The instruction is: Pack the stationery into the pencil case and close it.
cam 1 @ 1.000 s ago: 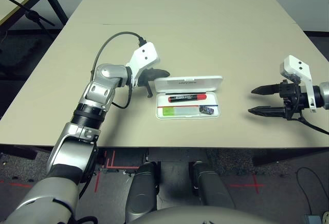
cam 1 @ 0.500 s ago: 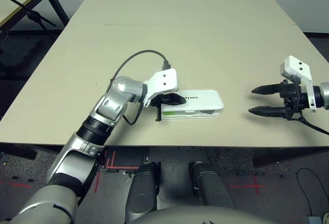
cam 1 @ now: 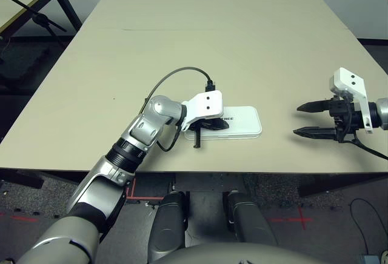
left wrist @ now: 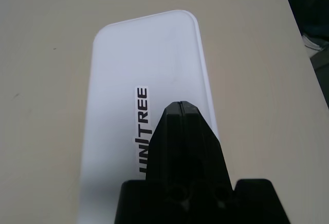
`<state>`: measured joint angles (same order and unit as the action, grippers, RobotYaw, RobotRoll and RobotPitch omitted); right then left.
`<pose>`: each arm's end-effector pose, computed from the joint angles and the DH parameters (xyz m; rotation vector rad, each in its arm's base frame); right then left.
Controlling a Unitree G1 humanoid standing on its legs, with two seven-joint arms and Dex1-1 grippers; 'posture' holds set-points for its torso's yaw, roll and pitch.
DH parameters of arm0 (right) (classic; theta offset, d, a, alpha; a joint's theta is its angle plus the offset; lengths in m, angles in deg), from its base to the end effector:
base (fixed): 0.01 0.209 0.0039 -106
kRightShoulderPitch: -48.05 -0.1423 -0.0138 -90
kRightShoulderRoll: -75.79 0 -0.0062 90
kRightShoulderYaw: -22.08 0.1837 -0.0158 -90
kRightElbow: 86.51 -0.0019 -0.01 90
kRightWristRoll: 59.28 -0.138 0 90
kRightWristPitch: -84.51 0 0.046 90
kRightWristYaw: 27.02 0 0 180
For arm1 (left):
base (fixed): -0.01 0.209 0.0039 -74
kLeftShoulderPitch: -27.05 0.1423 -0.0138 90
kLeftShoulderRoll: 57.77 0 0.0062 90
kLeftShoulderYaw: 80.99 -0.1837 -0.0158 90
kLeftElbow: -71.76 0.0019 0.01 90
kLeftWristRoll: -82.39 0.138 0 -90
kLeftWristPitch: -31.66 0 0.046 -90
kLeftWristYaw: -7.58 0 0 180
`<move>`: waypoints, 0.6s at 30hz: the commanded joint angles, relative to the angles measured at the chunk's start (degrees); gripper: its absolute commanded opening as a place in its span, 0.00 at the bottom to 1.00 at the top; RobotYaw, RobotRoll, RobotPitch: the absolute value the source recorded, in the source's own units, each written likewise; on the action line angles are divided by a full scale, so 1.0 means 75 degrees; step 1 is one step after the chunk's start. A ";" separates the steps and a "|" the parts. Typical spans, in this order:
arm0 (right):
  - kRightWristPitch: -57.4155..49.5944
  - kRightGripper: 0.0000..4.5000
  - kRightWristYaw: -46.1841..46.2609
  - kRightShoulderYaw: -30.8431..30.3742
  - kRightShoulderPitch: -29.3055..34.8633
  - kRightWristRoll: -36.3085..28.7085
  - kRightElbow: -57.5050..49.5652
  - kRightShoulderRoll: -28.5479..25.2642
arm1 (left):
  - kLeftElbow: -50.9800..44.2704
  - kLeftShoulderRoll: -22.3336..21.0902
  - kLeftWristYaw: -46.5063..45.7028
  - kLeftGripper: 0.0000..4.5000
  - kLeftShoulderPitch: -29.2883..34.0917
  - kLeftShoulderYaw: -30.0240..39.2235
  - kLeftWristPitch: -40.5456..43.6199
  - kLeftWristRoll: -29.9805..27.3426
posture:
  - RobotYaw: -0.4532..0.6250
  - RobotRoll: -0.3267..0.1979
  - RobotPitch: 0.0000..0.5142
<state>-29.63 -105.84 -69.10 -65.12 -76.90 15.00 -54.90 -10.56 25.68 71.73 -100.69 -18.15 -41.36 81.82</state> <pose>0.2549 -0.3214 0.1843 -0.3838 0.5465 1.0631 0.2950 0.1113 0.1429 0.6471 0.2182 -1.4586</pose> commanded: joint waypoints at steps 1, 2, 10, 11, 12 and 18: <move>0.0099 1.00 0.0041 0.0017 0.0113 0.0066 -0.0011 0.0000 | 0.0369 -0.0076 -0.0042 0.00 0.0189 -0.0512 0.0405 0.0524 | 0.37 0.62 0.27; 0.0110 1.00 0.0045 0.0016 0.0124 0.0069 -0.0011 0.0004 | 0.0404 -0.0072 -0.0034 0.00 0.0205 -0.0598 0.0457 0.0576 | 0.37 0.62 0.28; 0.0132 1.00 0.0102 -0.0008 0.0195 0.0050 -0.0071 0.0049 | 0.0594 -0.0098 -0.0059 0.00 0.0215 -0.0987 0.0699 0.0917 | 0.36 0.62 0.29; 0.0143 1.00 0.0113 -0.0012 0.0208 0.0053 -0.0073 0.0057 | 0.0596 -0.0104 -0.0084 0.00 0.0233 -0.1034 0.0730 0.0974 | 0.36 0.62 0.29; 0.0149 1.00 0.0121 -0.0015 0.0221 0.0057 -0.0078 0.0063 | 0.0583 -0.0109 -0.0114 0.00 0.0250 -0.1069 0.0786 0.1023 | 0.36 0.62 0.30; 0.0231 1.00 0.0162 -0.0041 0.0275 0.0090 -0.0074 0.0133 | 0.0540 0.0006 -0.0437 0.00 0.0313 -0.1070 0.0706 0.1126 | 0.36 0.62 0.30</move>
<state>-28.51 -104.87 -69.21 -63.60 -76.84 14.84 -54.05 -11.00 26.20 69.04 -101.87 -21.55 -38.93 86.13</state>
